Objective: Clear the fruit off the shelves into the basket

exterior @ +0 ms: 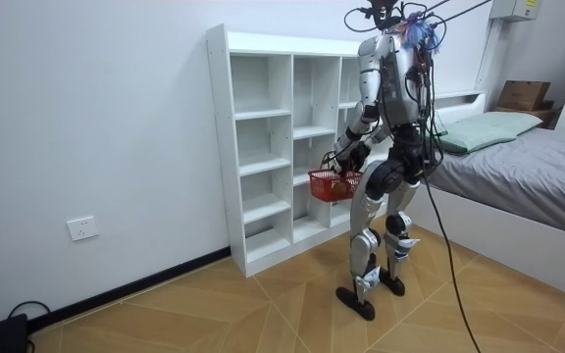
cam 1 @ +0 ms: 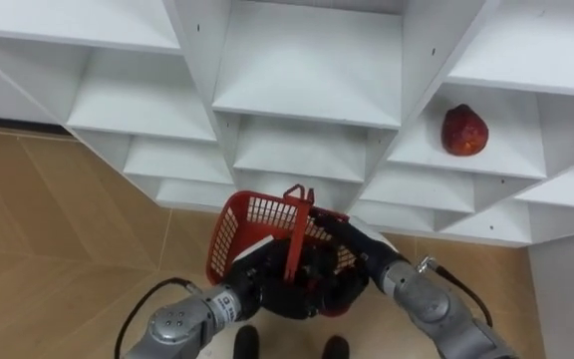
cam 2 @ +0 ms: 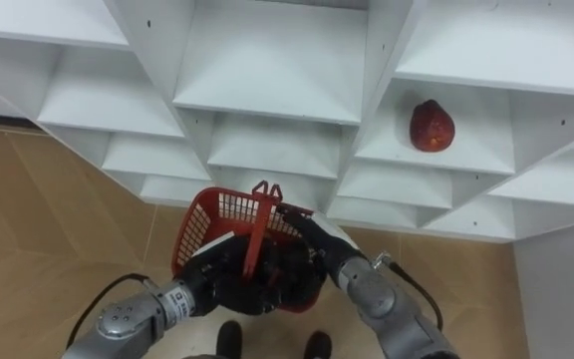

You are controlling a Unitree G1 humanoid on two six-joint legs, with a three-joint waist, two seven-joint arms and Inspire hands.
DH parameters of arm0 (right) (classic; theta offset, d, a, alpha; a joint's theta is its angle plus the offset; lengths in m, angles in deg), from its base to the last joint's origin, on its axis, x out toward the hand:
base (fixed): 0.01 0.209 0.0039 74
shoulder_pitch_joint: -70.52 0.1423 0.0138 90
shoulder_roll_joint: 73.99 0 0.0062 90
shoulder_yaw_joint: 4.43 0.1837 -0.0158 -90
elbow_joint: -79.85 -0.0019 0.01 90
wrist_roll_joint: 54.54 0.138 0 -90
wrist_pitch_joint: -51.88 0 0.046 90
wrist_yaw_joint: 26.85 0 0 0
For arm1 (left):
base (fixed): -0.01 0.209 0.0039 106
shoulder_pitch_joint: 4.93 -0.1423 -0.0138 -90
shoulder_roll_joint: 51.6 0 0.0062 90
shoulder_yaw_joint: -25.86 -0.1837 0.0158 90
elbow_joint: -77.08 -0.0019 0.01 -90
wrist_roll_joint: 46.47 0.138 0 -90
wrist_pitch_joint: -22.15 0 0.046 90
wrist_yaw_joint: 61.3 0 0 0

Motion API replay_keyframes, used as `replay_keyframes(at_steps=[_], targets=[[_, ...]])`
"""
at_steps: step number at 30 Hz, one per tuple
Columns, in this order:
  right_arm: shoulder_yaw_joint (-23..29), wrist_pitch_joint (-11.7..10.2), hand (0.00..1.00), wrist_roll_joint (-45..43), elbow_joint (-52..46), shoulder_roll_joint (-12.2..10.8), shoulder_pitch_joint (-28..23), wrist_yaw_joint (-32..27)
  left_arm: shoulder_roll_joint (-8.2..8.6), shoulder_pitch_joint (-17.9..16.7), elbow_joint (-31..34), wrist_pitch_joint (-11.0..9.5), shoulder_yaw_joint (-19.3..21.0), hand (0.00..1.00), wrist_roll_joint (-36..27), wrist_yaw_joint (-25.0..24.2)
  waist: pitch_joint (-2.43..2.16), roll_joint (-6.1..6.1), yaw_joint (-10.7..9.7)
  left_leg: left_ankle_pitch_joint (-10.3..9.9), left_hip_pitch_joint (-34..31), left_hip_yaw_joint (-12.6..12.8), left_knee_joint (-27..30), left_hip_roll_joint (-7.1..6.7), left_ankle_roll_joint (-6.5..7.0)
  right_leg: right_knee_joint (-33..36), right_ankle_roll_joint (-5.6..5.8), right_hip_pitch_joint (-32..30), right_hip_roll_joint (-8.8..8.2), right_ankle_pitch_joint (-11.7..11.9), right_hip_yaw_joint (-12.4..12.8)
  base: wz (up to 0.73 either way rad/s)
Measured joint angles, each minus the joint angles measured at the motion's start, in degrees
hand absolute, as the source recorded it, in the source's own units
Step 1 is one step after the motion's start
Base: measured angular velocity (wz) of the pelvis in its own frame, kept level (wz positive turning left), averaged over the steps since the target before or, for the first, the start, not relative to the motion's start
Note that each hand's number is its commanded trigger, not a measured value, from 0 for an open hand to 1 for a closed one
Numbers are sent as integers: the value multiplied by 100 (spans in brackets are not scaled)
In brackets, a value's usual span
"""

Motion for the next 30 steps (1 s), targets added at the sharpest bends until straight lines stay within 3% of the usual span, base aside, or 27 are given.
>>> replay_keyframes(at_steps=[6, 12, 17, 21, 30], targets=[[30, -108, 0, 265, -256, 59, -326, 127, -63, -148, -186, 0, 330, 100, 331, 206, -50, 2, -77, 0, 322, 83, -123, 4, 0, -48, 3, 231, 16, 5, 92, -9], [259, -164, 0, 444, -782, 222, -732, 239, -61, -367, -352, -1, 591, 100, 415, 278, -56, 1, -155, -4, 704, 116, -269, 7, -2, -227, 24, 597, 39, 13, 119, -2], [489, -275, 0, 468, -1340, 186, -1051, 267, -34, -420, -358, -10, 855, 100, 444, 464, -63, 15, -141, -7, 951, 246, -381, 21, -6, -234, 25, 732, 62, 12, 248, -14], [500, -276, 0, 605, -1647, 187, -1357, 378, -66, -717, -353, -26, 1018, 100, 443, 532, -78, 55, -170, -36, 1225, 371, -493, 31, -14, -267, 38, 924, 83, 5, 365, -17], [900, -285, 0, 622, -1702, 183, -1380, 393, -107, -1089, -361, -40, 1187, 100, 436, 533, -76, 51, -206, -79, 1442, 390, -521, 34, -17, -334, 65, 1131, 109, -23, 469, -1]])
